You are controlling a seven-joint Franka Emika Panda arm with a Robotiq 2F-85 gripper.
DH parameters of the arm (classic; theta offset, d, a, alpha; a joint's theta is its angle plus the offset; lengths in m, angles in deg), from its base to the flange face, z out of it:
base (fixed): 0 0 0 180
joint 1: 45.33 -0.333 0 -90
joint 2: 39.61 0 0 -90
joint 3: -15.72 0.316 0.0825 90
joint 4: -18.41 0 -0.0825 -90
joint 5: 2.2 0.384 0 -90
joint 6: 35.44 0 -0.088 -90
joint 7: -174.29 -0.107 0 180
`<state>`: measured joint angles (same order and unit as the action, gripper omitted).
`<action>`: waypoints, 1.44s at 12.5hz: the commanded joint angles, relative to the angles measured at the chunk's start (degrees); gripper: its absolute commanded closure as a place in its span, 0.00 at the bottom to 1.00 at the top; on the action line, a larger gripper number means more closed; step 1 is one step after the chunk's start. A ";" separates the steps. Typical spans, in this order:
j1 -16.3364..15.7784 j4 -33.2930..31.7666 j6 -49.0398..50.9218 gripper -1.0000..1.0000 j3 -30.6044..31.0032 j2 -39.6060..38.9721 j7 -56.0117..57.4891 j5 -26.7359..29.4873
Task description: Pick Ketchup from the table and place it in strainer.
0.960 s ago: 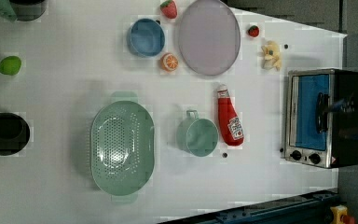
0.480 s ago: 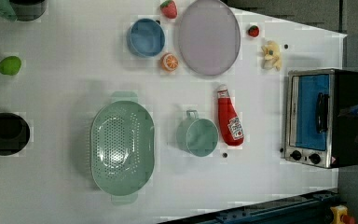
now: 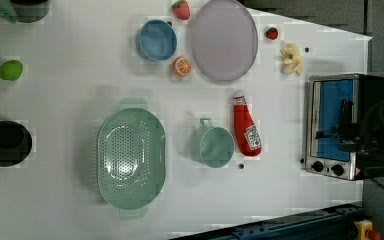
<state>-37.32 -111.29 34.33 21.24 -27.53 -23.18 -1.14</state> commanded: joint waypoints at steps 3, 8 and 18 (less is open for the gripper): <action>-0.36 -9.27 -13.44 0.00 2.49 -1.35 24.06 0.68; -0.35 -10.84 -25.86 0.00 2.45 -10.63 29.89 0.68; -0.39 -10.69 -44.54 0.00 2.37 -28.77 29.82 -1.36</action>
<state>-37.36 -122.37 -8.95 23.59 -58.12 4.80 -1.84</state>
